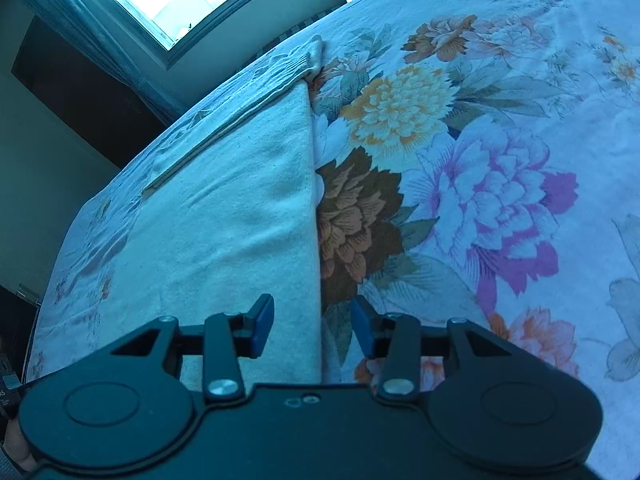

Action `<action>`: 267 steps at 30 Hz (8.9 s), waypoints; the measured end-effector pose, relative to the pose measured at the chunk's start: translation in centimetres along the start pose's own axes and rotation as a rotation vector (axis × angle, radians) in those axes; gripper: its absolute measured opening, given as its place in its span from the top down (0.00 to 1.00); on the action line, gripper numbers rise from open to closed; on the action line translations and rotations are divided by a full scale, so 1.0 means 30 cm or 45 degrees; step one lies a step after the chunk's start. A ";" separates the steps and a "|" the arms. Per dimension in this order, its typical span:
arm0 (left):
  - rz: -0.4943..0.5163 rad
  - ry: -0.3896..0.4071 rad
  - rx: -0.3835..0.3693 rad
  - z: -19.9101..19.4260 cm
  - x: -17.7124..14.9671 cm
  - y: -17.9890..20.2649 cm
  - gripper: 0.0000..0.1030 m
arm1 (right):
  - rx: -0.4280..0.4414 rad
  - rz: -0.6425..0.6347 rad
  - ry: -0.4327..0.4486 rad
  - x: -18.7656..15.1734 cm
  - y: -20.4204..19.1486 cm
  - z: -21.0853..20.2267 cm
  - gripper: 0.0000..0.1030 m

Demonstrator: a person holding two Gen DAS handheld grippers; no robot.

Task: Fold small clothes

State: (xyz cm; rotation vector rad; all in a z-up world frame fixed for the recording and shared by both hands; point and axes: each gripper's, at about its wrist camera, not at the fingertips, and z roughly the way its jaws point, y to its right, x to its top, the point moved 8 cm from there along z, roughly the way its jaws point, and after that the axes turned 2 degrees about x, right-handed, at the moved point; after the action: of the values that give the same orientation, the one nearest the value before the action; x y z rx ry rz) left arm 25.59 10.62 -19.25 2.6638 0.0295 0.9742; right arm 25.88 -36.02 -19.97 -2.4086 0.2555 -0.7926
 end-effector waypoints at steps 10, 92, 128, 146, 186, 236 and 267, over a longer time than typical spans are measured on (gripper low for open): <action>-0.209 -0.065 -0.248 -0.050 -0.109 0.002 0.48 | 0.089 0.153 -0.004 -0.132 0.006 -0.046 0.58; -0.544 0.174 -0.273 0.947 1.138 -0.138 0.97 | 0.472 0.196 0.082 1.117 -0.025 0.818 0.95; -0.025 0.162 0.004 0.988 1.244 -0.141 0.48 | 0.203 -0.381 0.128 1.155 -0.132 0.853 0.69; 0.090 0.181 -0.066 1.023 1.246 -0.043 0.93 | 0.136 -0.453 0.089 1.158 -0.153 0.931 0.96; 0.125 0.263 0.236 0.981 1.144 -0.084 0.49 | -0.101 -0.402 0.177 1.131 -0.098 0.886 0.86; 0.177 0.254 0.326 0.438 0.630 -0.035 0.40 | -0.264 -0.606 0.171 0.573 -0.229 0.501 0.66; -0.883 0.284 -0.230 0.671 0.609 -0.146 0.41 | -0.176 -0.519 0.199 0.486 -0.411 0.646 0.65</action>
State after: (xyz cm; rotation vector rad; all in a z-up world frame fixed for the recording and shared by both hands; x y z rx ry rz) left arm 52.76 11.49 -23.62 2.1108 0.8091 0.9552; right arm 49.12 -21.93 -18.37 -2.5686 -0.1324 -1.1810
